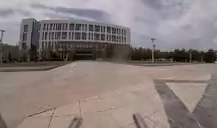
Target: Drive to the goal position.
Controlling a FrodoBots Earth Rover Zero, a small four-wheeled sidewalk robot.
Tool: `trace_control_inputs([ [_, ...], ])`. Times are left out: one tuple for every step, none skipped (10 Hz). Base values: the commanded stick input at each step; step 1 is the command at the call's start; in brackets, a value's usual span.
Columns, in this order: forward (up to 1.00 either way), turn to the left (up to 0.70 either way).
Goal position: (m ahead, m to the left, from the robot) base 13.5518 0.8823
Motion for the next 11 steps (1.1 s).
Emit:
trace_control_inputs([
  [1.0,0.0],
  [1.0,0.0],
  [1.0,0.0],
  [1.0,0.0],
  [1.0,0.0],
  [1.0,0.0],
  [1.0,0.0],
  [1.0,0.0],
  [1.0,0.0],
  [1.0,0.0],
  [1.0,0.0],
])
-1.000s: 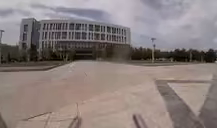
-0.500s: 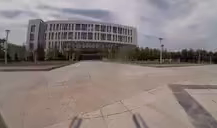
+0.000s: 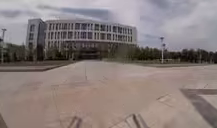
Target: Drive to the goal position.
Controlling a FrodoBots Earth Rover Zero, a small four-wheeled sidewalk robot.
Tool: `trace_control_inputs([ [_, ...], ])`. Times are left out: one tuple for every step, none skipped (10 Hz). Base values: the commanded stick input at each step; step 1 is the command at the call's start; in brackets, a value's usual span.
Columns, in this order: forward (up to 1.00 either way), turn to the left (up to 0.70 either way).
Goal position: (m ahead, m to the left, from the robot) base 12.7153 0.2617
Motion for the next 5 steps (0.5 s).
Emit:
trace_control_inputs([
  [1.0,0.0],
  [1.0,0.0],
  [1.0,0.0],
  [1.0,0.0],
  [1.0,0.0],
])
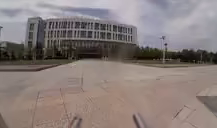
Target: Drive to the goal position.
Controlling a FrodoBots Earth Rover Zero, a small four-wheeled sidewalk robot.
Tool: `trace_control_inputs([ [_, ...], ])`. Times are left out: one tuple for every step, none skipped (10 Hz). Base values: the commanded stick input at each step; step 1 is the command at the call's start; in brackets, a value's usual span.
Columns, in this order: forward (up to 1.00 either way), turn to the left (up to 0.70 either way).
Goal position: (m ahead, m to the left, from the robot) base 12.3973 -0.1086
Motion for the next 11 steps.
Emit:
trace_control_inputs([
  [1.0,0.0],
  [1.0,0.0],
  [1.0,0.0],
  [1.0,0.27],
  [1.0,0.27],
  [1.0,0.07],
  [1.0,0.0],
  [1.0,0.0],
  [1.0,0.0],
  [1.0,0.0],
  [1.0,0.0],
])
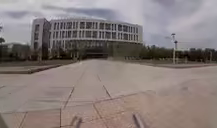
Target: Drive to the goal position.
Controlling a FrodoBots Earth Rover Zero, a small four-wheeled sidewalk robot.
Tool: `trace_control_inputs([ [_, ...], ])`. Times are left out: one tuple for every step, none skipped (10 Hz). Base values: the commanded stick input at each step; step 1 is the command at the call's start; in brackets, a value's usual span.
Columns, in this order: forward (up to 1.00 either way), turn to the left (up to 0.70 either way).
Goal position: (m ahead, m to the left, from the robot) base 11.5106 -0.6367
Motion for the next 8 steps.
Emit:
trace_control_inputs([
  [1.0,0.0],
  [1.0,0.0],
  [1.0,0.0],
  [1.0,0.0],
  [1.0,0.0],
  [1.0,0.0],
  [1.0,0.0],
  [1.0,0.0],
])
